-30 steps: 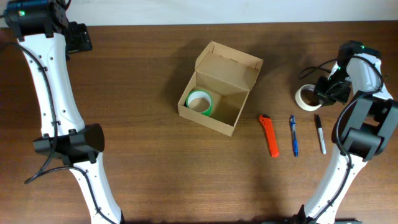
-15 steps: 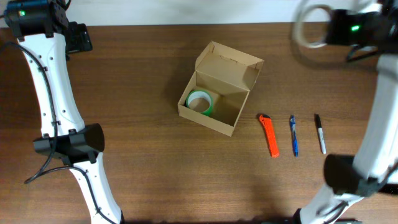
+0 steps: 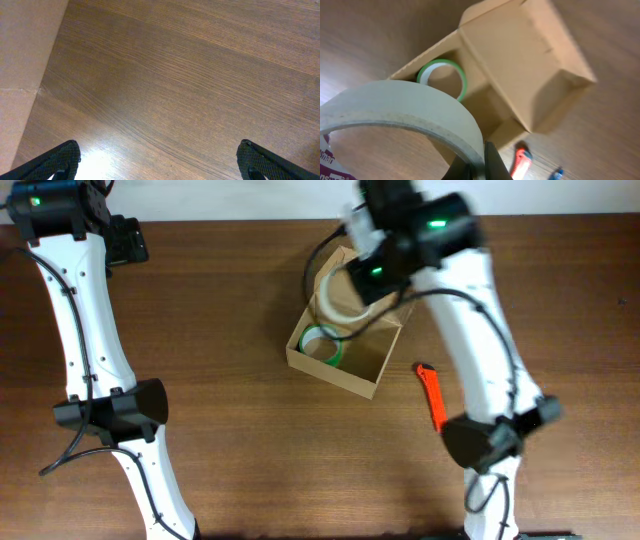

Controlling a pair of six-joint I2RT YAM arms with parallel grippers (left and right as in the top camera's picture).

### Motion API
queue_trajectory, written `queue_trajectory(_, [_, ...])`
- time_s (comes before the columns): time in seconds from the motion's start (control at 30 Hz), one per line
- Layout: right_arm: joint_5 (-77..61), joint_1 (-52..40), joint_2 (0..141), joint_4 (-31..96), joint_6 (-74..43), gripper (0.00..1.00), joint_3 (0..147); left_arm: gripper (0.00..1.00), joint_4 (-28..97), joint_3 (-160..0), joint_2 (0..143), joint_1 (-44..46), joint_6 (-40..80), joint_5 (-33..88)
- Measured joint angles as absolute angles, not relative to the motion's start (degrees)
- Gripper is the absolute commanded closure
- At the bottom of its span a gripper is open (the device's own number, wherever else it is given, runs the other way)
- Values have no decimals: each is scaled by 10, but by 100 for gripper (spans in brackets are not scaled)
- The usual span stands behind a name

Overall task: Pack container
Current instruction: 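Carry the white tape into the box onto the green tape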

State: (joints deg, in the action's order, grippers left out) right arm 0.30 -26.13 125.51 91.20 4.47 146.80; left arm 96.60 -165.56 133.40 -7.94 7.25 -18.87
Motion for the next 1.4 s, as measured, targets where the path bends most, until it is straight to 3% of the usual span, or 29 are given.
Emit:
queue_trajectory(0.47, [22,-270,1398,891,27,96,1468,0,966,-1656,1334,-79,72,-189])
queue_trajectory(1.4, [21,-269,1435,810,17,96,1392,0,966,-1656,1334,-79,73,-189])
